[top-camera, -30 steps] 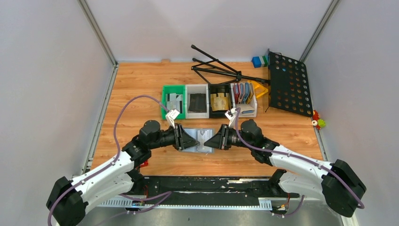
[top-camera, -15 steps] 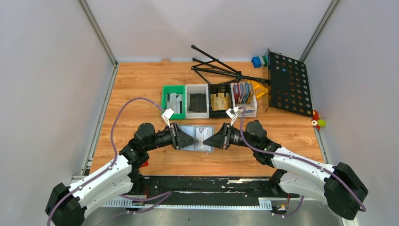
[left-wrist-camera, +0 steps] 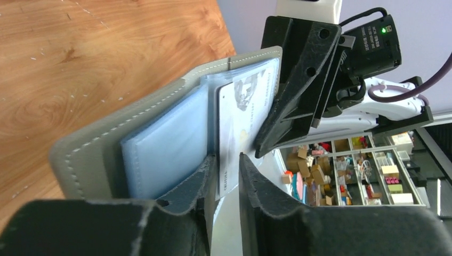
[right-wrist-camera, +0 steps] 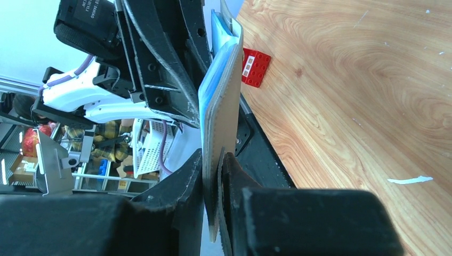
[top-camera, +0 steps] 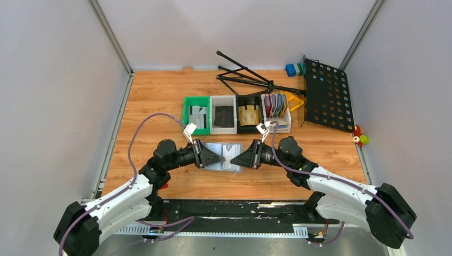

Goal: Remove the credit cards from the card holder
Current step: Remove the credit card from the card holder.

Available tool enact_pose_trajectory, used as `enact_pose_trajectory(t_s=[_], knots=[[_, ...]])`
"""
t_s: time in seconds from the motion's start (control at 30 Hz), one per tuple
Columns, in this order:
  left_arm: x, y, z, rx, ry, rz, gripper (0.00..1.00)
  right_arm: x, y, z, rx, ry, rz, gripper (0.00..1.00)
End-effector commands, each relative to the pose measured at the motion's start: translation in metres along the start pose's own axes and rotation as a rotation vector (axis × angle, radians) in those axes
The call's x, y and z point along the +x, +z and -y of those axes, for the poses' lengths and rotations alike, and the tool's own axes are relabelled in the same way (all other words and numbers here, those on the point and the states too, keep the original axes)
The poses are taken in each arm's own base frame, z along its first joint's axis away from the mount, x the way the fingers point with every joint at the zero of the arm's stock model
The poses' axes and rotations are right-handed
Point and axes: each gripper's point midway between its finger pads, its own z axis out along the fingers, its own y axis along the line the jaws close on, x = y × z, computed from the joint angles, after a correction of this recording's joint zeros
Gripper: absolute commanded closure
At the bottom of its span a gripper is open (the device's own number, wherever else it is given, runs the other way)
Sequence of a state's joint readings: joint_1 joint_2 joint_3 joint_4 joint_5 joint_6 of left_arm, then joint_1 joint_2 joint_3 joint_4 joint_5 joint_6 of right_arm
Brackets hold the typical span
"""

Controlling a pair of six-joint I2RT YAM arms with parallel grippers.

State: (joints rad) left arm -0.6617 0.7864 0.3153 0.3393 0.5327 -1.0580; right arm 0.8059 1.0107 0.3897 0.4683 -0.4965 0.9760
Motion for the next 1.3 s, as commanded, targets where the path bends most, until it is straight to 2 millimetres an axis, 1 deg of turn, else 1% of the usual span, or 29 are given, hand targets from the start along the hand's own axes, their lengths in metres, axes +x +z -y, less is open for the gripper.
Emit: enact_pose_trajectory(t_s=[0.0,0.1,0.17,0.23,0.27,0.3,0.33,0.5,0.57,0.67,0.83,0.87,0.97,1.07,1.17,1.27], knots=[[-0.004,0.000,0.031,0.171,-0.027,0.004,0.76,-0.010,0.002,-0.038,-0.150,-0.052,0.015,0.93],[-0.008,-0.002,0.036,0.191,-0.019,0.016,0.88,-0.009,0.003,-0.031,-0.126,-0.043,0.015,0.92],[-0.011,-0.005,0.038,0.205,-0.022,0.038,0.93,-0.007,0.004,-0.029,-0.120,-0.040,0.010,0.92],[-0.015,-0.009,0.041,0.232,-0.039,0.068,0.95,-0.006,0.004,-0.029,-0.130,-0.038,0.003,0.90],[-0.019,-0.013,0.047,0.266,-0.038,0.094,0.95,-0.005,0.004,-0.030,-0.139,-0.036,-0.007,0.90],[-0.019,-0.014,0.048,0.278,-0.054,0.099,0.95,-0.004,0.005,-0.031,-0.146,-0.037,-0.010,0.89],[-0.022,-0.017,0.054,0.311,-0.050,0.112,0.95,-0.003,0.005,-0.033,-0.156,-0.036,-0.017,0.89],[-0.017,-0.021,0.070,0.397,-0.065,0.066,0.86,-0.003,0.006,-0.038,-0.198,-0.026,-0.022,0.88],[-0.015,-0.023,0.076,0.430,-0.071,0.045,0.84,-0.002,0.007,-0.039,-0.208,-0.021,-0.027,0.88],[-0.013,-0.026,0.085,0.478,-0.074,0.017,0.83,-0.002,0.008,-0.040,-0.215,-0.019,-0.035,0.88],[-0.011,-0.027,0.091,0.514,-0.080,-0.006,0.83,0.000,0.009,-0.042,-0.235,-0.012,-0.053,0.88],[-0.011,-0.027,0.091,0.516,-0.080,-0.012,0.83,0.000,0.010,-0.042,-0.238,-0.011,-0.057,0.88],[-0.008,-0.027,0.092,0.518,-0.075,-0.039,0.74,0.002,0.010,-0.045,-0.250,-0.010,-0.077,0.88],[-0.002,-0.025,0.086,0.495,-0.069,-0.073,0.69,0.003,0.011,-0.048,-0.267,-0.017,-0.087,0.88],[0.003,-0.020,0.074,0.443,-0.065,-0.095,0.70,0.001,0.011,-0.050,-0.275,-0.023,-0.086,0.88],[0.005,-0.016,0.065,0.393,-0.064,-0.106,0.77,0.002,0.012,-0.050,-0.273,-0.021,-0.090,0.87]])
